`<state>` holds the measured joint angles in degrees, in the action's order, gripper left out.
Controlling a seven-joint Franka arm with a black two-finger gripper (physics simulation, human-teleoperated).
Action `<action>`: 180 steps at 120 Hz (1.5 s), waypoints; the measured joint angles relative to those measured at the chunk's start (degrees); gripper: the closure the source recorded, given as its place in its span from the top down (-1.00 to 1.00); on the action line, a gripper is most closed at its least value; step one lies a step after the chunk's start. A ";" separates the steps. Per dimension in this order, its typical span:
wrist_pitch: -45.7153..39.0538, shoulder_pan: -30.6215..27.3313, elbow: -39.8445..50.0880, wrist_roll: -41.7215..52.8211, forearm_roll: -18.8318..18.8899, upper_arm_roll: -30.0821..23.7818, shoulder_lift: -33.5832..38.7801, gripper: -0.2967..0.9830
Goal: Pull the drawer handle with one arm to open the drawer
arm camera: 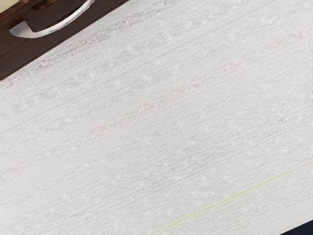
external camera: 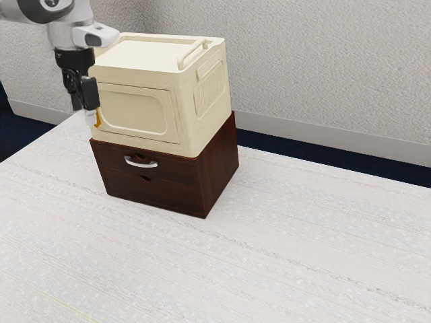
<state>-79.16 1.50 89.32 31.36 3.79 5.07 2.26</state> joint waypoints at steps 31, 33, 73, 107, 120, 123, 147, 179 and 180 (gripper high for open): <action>-3.25 1.05 0.17 6.57 -0.45 0.20 0.33 0.53; -3.35 1.00 0.41 6.92 -0.39 0.18 0.79 0.53; -17.91 -0.13 27.42 22.43 1.48 0.18 15.58 0.54; -48.61 -0.38 38.06 43.20 0.96 2.20 12.80 0.43; -55.41 -0.88 38.21 49.47 0.75 2.37 10.29 0.23; -56.64 -0.92 38.22 50.77 0.65 2.38 9.52 0.19; -63.89 -0.97 38.13 59.41 -0.79 2.40 4.77 0.04; -68.84 -2.34 38.06 67.55 -3.36 2.33 0.45 -0.01; -68.93 -2.35 38.06 67.76 -3.42 2.33 0.36 -0.02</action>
<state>-148.10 -0.86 127.38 99.12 0.37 7.40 2.62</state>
